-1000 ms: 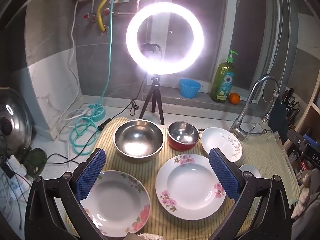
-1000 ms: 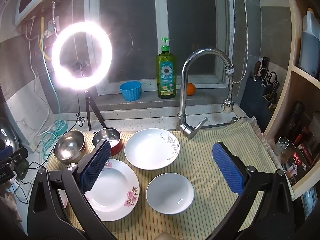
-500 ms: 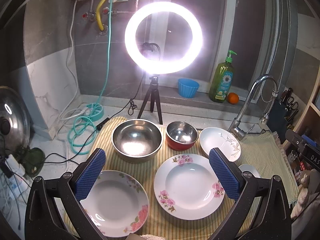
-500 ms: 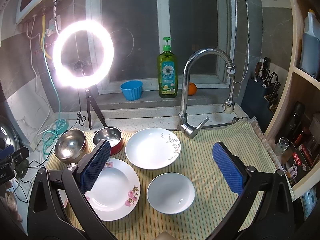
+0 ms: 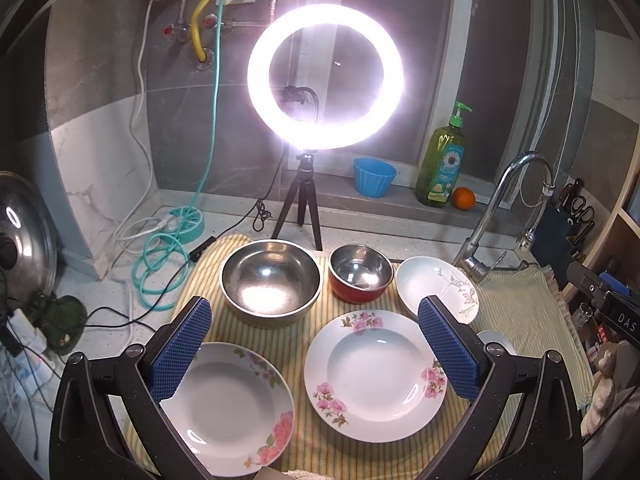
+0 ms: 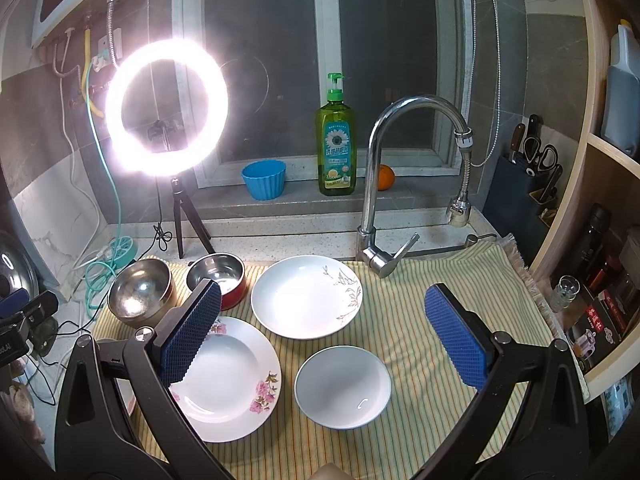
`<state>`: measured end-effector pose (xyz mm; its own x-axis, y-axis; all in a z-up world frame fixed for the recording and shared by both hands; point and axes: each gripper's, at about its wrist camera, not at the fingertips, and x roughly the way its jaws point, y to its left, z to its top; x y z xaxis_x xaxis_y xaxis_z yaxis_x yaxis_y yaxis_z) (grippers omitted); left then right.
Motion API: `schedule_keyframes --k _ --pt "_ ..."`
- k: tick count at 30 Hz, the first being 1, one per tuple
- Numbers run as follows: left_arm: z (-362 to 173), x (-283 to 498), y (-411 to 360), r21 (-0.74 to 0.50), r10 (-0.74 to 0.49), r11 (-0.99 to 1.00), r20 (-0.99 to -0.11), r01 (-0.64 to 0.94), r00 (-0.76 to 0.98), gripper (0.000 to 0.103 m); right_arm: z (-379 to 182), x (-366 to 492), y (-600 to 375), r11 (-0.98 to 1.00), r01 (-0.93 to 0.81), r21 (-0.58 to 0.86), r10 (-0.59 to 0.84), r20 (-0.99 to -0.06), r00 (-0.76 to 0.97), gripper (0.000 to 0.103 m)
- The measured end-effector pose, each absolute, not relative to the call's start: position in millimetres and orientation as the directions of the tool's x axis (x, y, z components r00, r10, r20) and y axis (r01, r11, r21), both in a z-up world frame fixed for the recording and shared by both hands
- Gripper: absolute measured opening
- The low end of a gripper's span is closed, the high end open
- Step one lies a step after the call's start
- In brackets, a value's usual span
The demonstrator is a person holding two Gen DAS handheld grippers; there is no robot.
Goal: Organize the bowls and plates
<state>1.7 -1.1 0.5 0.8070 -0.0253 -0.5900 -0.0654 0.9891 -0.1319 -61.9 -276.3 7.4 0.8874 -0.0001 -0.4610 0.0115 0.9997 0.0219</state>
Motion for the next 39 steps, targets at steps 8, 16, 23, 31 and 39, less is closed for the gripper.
schedule_keyframes --k 8,16,23,31,39 --pt "1.0 1.5 -1.4 -0.133 -0.026 0.989 -0.591 -0.065 0.806 0.102 7.2 -62.0 -276.7 1.0 0.011 0.022 0.001 -0.462 0.887 0.103" --pt "1.3 2.0 -1.5 -0.134 -0.026 0.989 -0.591 -0.066 0.806 0.102 6.4 -62.3 -277.0 1.0 0.012 0.023 0.0 -0.464 0.886 0.103" --pt "0.4 3.4 -3.4 -0.134 -0.029 0.989 -0.594 -0.063 0.804 0.102 4.3 -61.6 -278.5 1.0 0.012 0.023 0.0 -0.465 0.885 0.103" --pt "-0.3 2.7 -3.3 -0.134 -0.029 0.989 -0.592 -0.063 0.805 0.102 4.5 -61.2 -275.6 1.0 0.011 0.022 0.0 -0.466 0.885 0.103" --pt "-3.0 2.5 -4.7 -0.139 -0.03 0.988 -0.593 -0.065 0.804 0.102 7.4 -59.1 -277.0 1.0 0.011 0.022 0.001 -0.469 0.883 0.103"
